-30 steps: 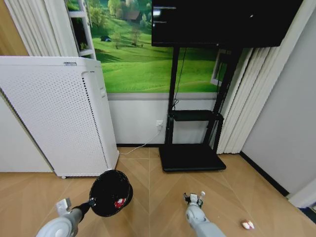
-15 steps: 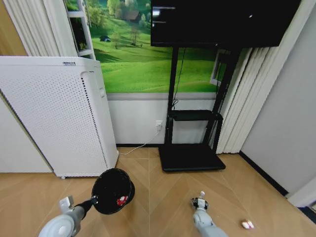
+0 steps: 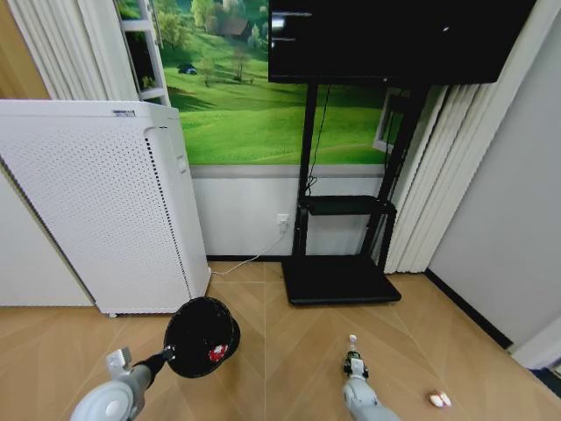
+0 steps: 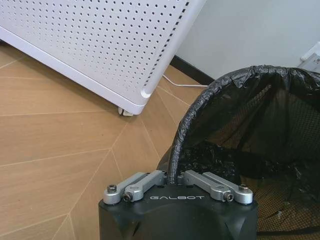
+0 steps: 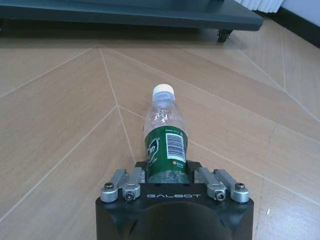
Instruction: Pick up the trash bin and place the garbage on the floor into it.
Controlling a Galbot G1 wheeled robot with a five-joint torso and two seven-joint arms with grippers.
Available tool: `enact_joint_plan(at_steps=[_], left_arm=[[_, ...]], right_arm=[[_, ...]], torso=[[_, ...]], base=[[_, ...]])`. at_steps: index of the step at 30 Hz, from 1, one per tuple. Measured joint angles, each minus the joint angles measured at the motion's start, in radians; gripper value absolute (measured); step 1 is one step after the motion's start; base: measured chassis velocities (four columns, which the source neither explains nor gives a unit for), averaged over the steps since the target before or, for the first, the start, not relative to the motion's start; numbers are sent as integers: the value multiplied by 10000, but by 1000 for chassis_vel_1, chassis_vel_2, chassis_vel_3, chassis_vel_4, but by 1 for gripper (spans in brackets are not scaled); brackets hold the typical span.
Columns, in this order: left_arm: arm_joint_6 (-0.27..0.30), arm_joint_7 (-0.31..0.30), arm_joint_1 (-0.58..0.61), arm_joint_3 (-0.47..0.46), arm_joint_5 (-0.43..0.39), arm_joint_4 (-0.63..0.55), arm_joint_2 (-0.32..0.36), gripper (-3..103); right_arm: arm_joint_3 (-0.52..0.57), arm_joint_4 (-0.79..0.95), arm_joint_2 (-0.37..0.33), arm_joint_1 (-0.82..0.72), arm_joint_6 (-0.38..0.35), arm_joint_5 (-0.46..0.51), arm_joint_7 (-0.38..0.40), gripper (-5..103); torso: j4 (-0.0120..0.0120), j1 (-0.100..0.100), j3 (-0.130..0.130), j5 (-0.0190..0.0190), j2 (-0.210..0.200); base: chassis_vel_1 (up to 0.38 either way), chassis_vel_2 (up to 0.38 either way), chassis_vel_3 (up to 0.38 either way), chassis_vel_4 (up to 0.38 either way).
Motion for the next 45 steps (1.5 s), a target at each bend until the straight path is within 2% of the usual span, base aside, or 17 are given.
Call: enact_joint_plan(at_steps=[4, 10, 11, 13, 14, 16, 18, 19, 21, 24, 29, 30, 32, 37, 42, 43, 45], left_arm=[[-4, 0, -11, 38, 19, 38, 0, 0], [-44, -8, -271, 558, 232, 421, -105, 0], [-44, -8, -271, 558, 232, 421, -105, 0], [-143, -77, -517, 971, 470, 651, -197, 0], [-143, -77, -517, 971, 470, 651, -197, 0], [-270, -180, -644, 1267, 755, 780, -397, 0], [-328, -210, -609, 1357, 906, 818, -507, 0], [-424, -217, -630, 1512, 1123, 911, -539, 0], [-577, -66, -1002, 1944, 1814, 1198, -539, 0], [-574, -33, -1334, 2255, 1926, 1297, -538, 0], [-494, 62, -2599, 3569, 1955, 2066, -233, 0], [-494, 62, -2599, 3569, 1955, 2066, -233, 0], [-497, 110, -3422, 4310, 1819, 2671, -108, 0], [-509, 236, -4548, 5199, 1836, 3485, -135, 0], [-516, 684, -6659, 7132, 2056, 4517, -661, 0], [-516, 684, -6659, 7132, 2056, 4517, -661, 0], [-380, 977, -7607, 8238, 2080, 4903, -931, 0]], right_arm=[[58, 476, -132, -265, -43, 182, -16, 32], [882, 3492, -932, -1920, 239, 418, -1417, 19], [882, 3492, -932, -1920, 239, 418, -1417, 19], [1148, 4654, -1257, -2661, 845, 434, -2084, 19], [1148, 4654, -1257, -2661, 845, 434, -2084, 19], [1249, 5411, -1514, -3049, 1460, 294, -2745, 19], [1215, 5728, -1681, -3116, 1668, 40, -3087, 19], [1157, 6035, -1822, -3151, 1949, -212, -3425, 19], [1101, 6639, -1944, -3353, 2467, -346, -4054, 19], [1055, 6955, -1960, -3438, 2641, -345, -4329, 19], [744, 7837, -1771, -3554, 3398, -418, -5724, 19], [744, 7837, -1771, -3554, 3398, -418, -5724, 19], [632, 8230, -1708, -3601, 3763, -447, -6527, 19], [541, 8572, -1697, -3616, 4026, -542, -7074, 19], [384, 8773, -1729, -3791, 4519, -980, -7783, 19], [384, 8773, -1729, -3791, 4519, -980, -7783, 19], [272, 8642, -1644, -3837, 4772, -1394, -8226, 19]], torso=[[0, 0, 1, 4, 0], [0, 0, 0, 4, 0], [0, 0, 0, 4, 0], [-4, 0, 0, 3, 0], [-4, 0, 0, 3, 0], [-7, 0, 0, 0, 0], [-5, 0, 0, 1, 0], [8, -1, 0, 1, 0], [6, 0, 0, 2, 0], [3, 0, 0, 3, 0], [1, 0, 1, 1, 0], [1, 0, 1, 1, 0], [1, 0, 0, 4, 0], [-1, 0, 1, -3, 0], [-2, 0, 1, 9, 0], [-2, 0, 1, 9, 0], [-5, 1, 2, -1, 0]], base=[[0, 0, 0, 0], [0, 0, 0, 0], [0, 0, 0, 0], [0, 0, 0, 0], [0, 0, 0, 0], [0, 0, 0, 0], [0, 0, 0, 0], [0, 0, 0, 0], [0, 0, 0, 0], [0, 0, 0, 0], [0, 0, 0, 0], [0, 0, 0, 0], [0, 0, 0, 0], [0, 0, 0, 0], [0, 0, 0, 0], [0, 0, 0, 0], [0, 0, 0, 0]])
